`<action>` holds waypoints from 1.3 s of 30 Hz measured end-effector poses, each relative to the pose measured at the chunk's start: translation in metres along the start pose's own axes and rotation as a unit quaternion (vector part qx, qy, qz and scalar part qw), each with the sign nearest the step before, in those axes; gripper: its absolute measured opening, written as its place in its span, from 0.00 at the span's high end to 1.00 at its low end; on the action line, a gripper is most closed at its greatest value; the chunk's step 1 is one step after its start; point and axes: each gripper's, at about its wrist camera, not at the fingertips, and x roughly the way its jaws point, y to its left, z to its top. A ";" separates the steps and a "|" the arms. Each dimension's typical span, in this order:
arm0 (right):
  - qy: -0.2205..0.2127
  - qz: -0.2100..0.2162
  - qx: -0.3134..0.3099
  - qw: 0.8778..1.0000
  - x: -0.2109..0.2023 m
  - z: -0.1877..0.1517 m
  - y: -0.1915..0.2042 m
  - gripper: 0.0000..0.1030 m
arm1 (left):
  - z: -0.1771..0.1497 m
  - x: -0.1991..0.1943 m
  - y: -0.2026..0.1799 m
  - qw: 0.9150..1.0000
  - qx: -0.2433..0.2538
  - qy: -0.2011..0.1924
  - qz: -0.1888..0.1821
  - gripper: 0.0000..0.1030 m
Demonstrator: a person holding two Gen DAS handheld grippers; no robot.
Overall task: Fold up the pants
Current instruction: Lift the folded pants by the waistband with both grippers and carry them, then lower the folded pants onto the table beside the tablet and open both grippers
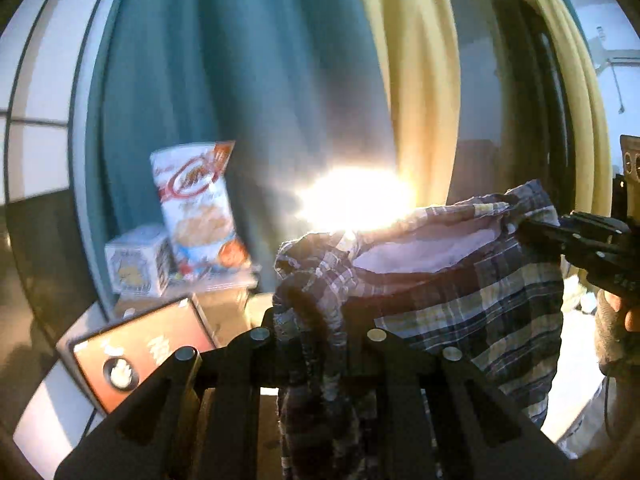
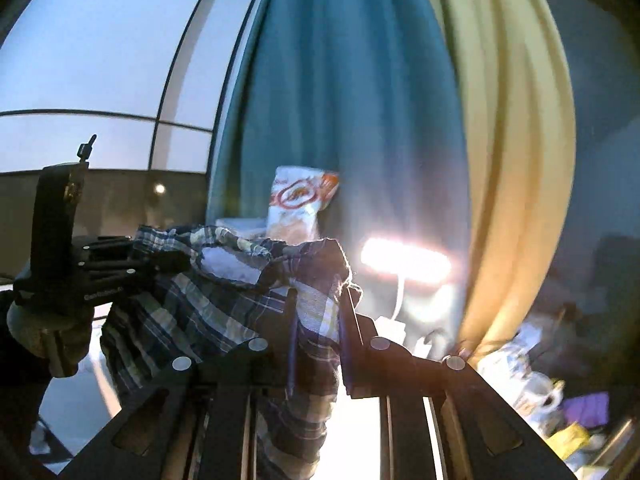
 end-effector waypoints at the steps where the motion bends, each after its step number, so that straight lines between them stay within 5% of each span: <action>1: 0.005 0.005 0.005 1.000 0.003 -0.003 0.002 0.84 | -0.006 0.003 0.003 1.000 -0.001 0.011 0.001 0.87; 14: 0.133 0.013 0.079 0.988 0.125 -0.082 -0.014 0.84 | -0.069 0.101 0.040 0.992 -0.046 0.119 -0.022 0.87; 27: 0.232 0.005 0.119 0.965 0.230 -0.153 -0.044 0.84 | -0.127 0.197 0.064 0.970 -0.077 0.225 -0.045 0.86; 32: 0.259 0.012 0.134 0.956 0.256 -0.177 -0.053 0.84 | -0.138 0.212 0.075 0.963 -0.092 0.249 -0.040 0.73; 36: 0.280 0.019 0.152 0.948 0.271 -0.195 -0.060 0.84 | -0.144 0.219 0.089 0.959 -0.114 0.259 -0.030 0.49; 39: 0.286 0.022 0.159 0.945 0.277 -0.201 -0.062 0.84 | -0.145 0.220 0.092 0.958 -0.114 0.261 -0.027 0.47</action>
